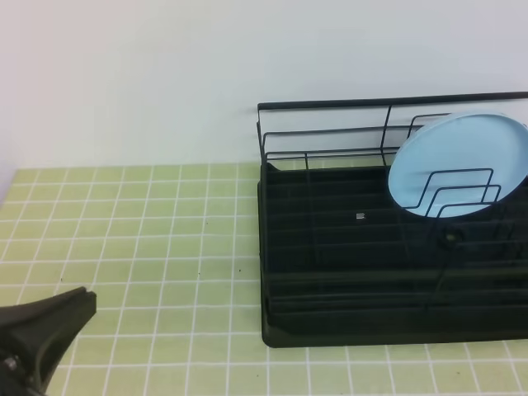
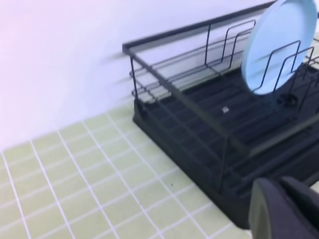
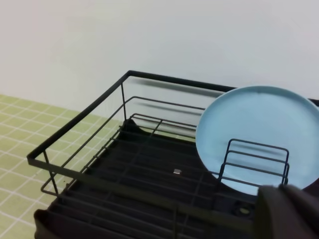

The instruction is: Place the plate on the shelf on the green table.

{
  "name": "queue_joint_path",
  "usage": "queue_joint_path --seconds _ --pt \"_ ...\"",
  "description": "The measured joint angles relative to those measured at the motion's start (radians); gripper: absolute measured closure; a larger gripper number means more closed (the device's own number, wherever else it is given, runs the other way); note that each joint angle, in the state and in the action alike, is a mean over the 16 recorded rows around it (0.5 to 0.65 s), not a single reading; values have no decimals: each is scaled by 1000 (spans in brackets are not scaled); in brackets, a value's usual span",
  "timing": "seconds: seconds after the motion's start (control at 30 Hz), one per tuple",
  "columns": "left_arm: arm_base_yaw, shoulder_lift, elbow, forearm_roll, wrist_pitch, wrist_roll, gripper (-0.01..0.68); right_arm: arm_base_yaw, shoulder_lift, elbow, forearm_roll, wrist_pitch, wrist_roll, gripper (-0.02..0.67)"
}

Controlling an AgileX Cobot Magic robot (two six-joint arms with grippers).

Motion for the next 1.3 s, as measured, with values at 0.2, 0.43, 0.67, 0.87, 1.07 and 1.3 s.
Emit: queue_joint_path --seconds 0.2,0.43,0.67,0.87,1.07,1.3 --pt "0 -38 28 -1 -13 63 675 0 0 7 1 2 0 652" --pt "0 -40 29 -2 44 68 675 0 0 7 1 10 1 652" --pt "0 -43 29 2 108 70 675 0 0 7 1 14 3 652" --pt "9 -89 34 26 108 79 675 0 0 7 1 15 3 652" --pt "35 -182 57 55 41 88 675 0 0 7 1 16 3 652" --pt "65 -277 108 85 -121 65 674 0 0 7 1 17 3 652"
